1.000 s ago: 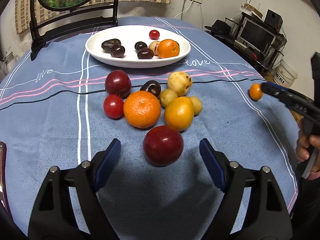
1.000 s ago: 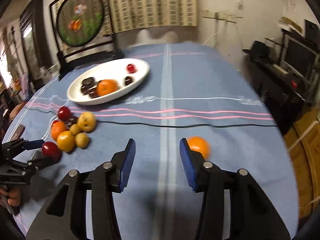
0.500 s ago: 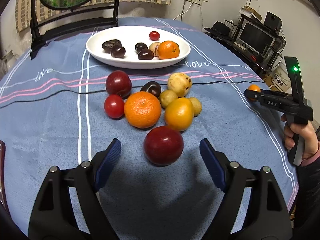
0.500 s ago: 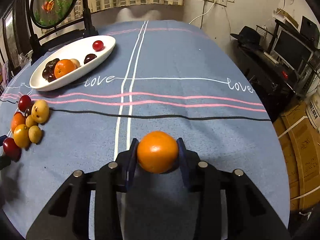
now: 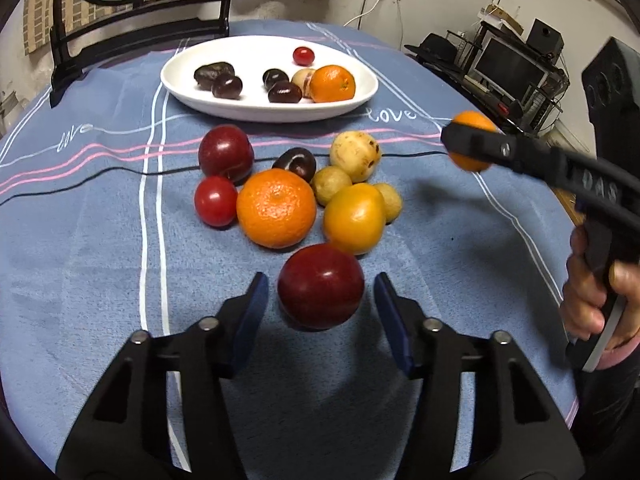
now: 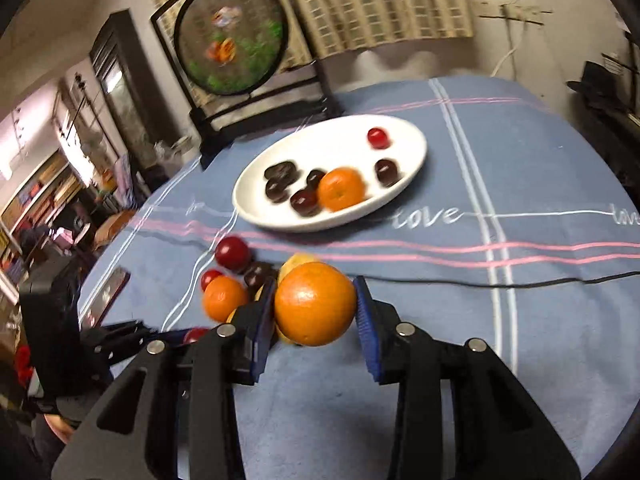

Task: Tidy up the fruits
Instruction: 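Lower the red plum onto the plate with the left tool while the right tool places the orange, then move both open tools back over the remaining fruit cluster, then grasp an orange with the left tool while the right tool grasps a yellow fruit, then place the orange on the plate with the left tool while the right tool places the yellow fruit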

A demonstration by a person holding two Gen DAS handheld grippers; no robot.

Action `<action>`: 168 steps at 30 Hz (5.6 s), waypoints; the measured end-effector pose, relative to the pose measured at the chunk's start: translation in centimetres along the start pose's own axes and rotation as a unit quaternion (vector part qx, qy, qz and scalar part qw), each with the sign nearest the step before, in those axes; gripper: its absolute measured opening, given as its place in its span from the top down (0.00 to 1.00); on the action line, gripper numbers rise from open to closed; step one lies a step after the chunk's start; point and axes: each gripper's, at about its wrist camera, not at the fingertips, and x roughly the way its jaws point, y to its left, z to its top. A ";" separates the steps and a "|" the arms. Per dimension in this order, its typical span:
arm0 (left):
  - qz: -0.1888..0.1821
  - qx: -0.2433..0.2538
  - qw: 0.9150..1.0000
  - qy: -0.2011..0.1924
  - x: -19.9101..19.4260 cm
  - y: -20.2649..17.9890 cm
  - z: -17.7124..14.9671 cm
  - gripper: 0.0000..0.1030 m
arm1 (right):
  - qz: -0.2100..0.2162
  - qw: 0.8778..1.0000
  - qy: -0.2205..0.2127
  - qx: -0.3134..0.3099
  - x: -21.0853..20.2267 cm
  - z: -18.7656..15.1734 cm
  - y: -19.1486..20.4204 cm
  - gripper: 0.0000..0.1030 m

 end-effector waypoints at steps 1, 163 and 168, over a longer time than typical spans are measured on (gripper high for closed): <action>0.000 -0.001 1.000 0.000 0.0 0.0 0.0 0.51 | -0.006 1.000 0.003 -0.005 0.1 -0.2 0.3 0.63; 0.111 0.155 0.981 -0.033 1.7 -1.6 3.4 0.57 | 0.024 0.999 0.030 -0.017 2.3 1.1 1.3 0.60; 0.103 0.144 0.983 -0.040 1.1 -1.9 3.3 0.57 | 0.032 0.999 0.025 -0.016 2.1 1.1 1.4 0.60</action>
